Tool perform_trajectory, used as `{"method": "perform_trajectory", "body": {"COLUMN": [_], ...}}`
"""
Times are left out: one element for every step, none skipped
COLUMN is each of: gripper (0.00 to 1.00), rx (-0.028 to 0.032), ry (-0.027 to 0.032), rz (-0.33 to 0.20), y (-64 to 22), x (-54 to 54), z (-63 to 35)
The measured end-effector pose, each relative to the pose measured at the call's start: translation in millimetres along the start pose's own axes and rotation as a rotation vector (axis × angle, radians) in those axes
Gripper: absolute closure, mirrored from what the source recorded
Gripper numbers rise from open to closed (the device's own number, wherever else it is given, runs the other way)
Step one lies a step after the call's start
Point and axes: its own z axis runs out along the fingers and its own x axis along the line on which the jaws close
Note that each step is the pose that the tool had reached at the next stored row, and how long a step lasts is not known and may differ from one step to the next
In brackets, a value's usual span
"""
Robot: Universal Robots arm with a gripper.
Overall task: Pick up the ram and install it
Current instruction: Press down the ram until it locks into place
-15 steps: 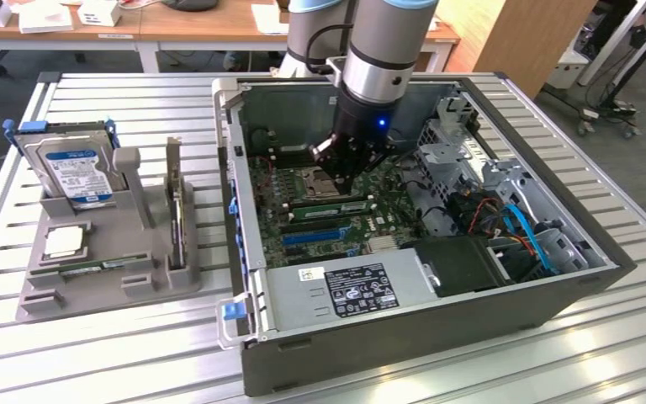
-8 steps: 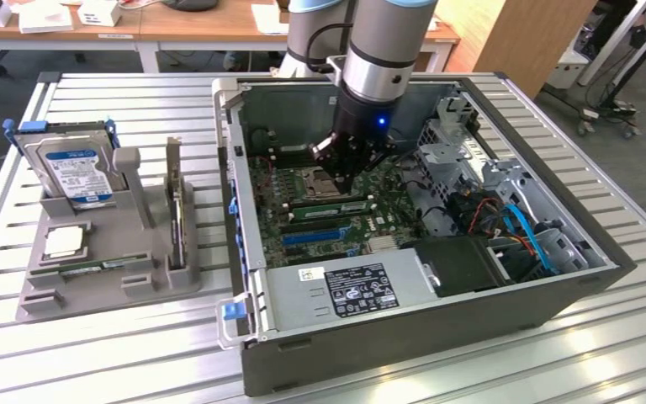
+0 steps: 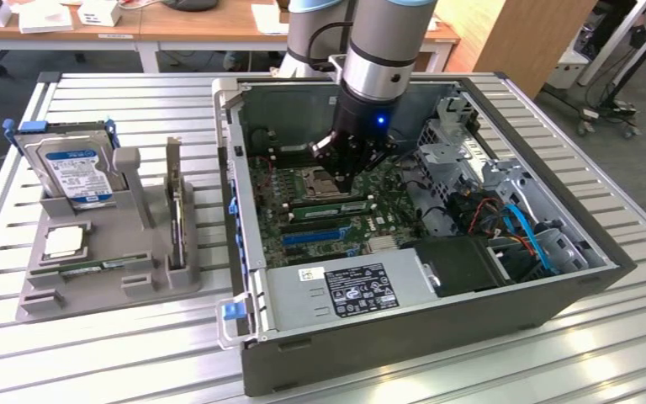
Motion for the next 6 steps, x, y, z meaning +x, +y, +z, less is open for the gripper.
{"method": "perform_trajectory", "body": {"gripper": [0.90, 0.90, 0.90, 0.90, 0.90, 0.90], "rx": [0.0000, 0.0000, 0.0000, 0.0001, 0.0001, 0.0001], "ry": [0.0000, 0.0000, 0.0001, 0.0001, 0.0000, 0.0001], "rz": [0.002, 0.002, 0.002, 0.002, 0.002, 0.002], "y": [0.0, 0.0, 0.0, 0.0, 0.0, 0.0], "x": [0.0, 0.0, 0.0, 0.0, 0.0, 0.0], "z": [0.0, 0.0, -0.1, -0.1, -0.1, -0.1]}}
